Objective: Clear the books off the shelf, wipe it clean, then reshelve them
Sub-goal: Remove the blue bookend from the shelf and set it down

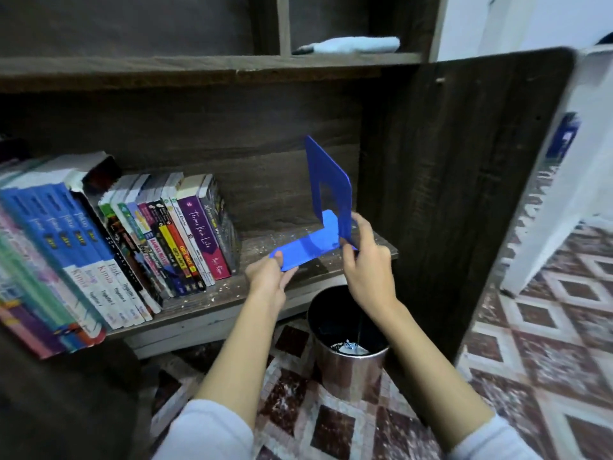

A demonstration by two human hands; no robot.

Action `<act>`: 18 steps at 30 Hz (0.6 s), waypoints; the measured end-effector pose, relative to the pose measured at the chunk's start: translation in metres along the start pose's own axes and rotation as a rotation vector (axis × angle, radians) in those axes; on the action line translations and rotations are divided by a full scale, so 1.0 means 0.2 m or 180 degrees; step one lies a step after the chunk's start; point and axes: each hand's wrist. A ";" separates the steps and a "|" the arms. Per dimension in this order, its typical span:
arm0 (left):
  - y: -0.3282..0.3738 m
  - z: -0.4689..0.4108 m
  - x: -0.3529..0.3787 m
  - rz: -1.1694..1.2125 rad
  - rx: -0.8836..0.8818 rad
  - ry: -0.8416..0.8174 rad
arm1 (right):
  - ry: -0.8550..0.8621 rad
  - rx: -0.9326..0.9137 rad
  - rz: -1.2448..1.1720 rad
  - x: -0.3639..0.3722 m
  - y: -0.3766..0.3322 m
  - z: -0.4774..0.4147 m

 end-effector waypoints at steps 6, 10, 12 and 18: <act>-0.19 0.12 0.04 0.0329 -0.0313 0.0029 | 0.0187 -0.0142 -0.0003 -0.20 -0.02 0.09; -0.35 0.21 0.05 0.0140 -0.0393 0.0115 | 0.0344 -0.0188 0.0073 -0.32 -0.01 0.18; -0.43 0.23 0.03 -0.0050 -0.0409 0.0095 | 0.0423 -0.0202 0.0079 -0.38 0.00 0.23; -0.70 0.25 -0.03 -0.0294 -0.0644 0.0127 | 0.0484 -0.0247 0.0498 -0.46 0.12 0.44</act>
Point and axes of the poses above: each hand's wrist, its own z-axis away from the middle knuckle, its own x-axis out of the palm, y = z × x, and after that the axes turned 5 degrees about -x, right-handed
